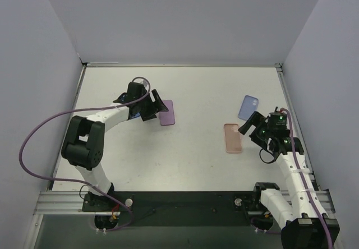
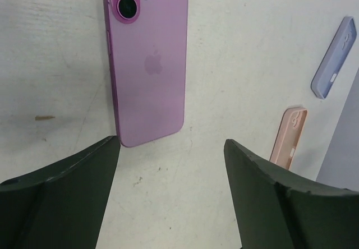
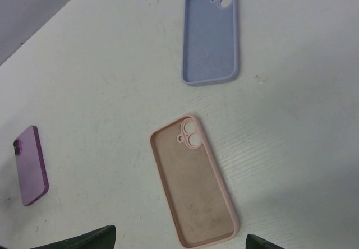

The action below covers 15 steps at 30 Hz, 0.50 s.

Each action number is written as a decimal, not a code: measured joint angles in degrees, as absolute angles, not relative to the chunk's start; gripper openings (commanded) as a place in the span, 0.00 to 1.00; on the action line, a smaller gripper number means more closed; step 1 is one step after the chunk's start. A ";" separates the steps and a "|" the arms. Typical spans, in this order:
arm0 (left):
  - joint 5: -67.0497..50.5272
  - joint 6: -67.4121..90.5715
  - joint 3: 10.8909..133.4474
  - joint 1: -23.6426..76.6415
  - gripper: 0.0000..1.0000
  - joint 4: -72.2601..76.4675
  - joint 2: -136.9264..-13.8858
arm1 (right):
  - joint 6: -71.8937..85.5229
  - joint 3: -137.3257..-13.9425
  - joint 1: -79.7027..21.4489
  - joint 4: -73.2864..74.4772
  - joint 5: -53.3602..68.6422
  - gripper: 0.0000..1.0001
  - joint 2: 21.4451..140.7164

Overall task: Take the phone out of the phone case
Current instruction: Place the phone at the center of the board, then reset both arms

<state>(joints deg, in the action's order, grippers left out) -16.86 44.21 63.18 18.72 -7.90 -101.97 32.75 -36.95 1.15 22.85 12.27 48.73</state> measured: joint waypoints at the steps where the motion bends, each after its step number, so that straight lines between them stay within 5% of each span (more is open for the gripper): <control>1: -16.49 43.81 63.18 18.76 0.88 -8.78 -100.84 | 32.75 -37.67 1.15 23.18 11.77 0.88 48.73; 15: -14.15 42.22 50.46 25.96 0.88 -13.63 -66.02 | 33.26 -41.69 -4.80 25.96 5.85 0.88 53.04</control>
